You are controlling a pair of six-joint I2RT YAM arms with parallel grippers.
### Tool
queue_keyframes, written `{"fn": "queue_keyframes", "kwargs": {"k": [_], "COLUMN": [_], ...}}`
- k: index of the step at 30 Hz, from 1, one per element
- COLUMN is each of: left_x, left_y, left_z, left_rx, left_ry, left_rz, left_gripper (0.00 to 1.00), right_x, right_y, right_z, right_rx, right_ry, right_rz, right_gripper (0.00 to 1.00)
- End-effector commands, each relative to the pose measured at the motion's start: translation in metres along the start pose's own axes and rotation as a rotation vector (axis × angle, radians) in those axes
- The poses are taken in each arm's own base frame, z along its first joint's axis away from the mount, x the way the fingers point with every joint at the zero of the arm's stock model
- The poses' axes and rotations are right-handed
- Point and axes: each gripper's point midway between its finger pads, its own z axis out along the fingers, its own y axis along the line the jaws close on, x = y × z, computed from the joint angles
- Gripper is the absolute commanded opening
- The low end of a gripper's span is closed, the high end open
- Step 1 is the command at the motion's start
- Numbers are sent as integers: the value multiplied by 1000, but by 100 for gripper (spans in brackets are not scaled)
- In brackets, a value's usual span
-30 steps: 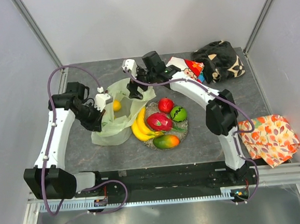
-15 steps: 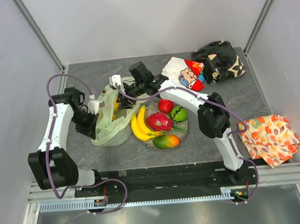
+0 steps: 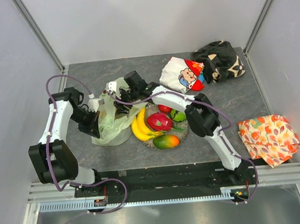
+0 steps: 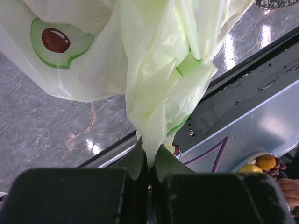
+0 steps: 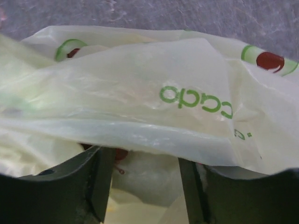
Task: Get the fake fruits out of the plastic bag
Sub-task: Take out the fake fruit from the plastic bag.
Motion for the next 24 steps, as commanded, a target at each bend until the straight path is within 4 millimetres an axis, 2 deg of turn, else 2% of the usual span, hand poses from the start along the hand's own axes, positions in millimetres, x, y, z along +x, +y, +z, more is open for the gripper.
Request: {"fn": "queue_keyframes", "kwargs": {"k": [1, 2, 3, 6, 11, 19, 24], "left_x": [-5, -4, -3, -1, 4, 0, 0], "left_y": [-10, -10, -11, -12, -17, -18, -20], "left_z": [-2, -2, -1, 0, 2, 0, 0], "left_rx": [52, 53, 53, 59, 73, 73, 80], "left_ry": [-27, -25, -25, -27, -33, -52, -57], "left_rz": [-14, -12, -9, -5, 6, 12, 7], "left_gripper": [2, 2, 2, 2, 1, 2, 2], "right_x": [-9, -9, -5, -2, 10, 31, 33], "right_y": [-38, -42, -54, -68, -68, -52, -55], "right_z": [24, 27, 32, 37, 45, 60, 60], "right_rx": [139, 152, 207, 282, 299, 239, 258], "right_ry": [-35, -37, -24, -16, 15, 100, 111], "right_rz": [89, 94, 95, 92, 106, 118, 119], "right_gripper": [67, 70, 79, 87, 98, 98, 90]}}
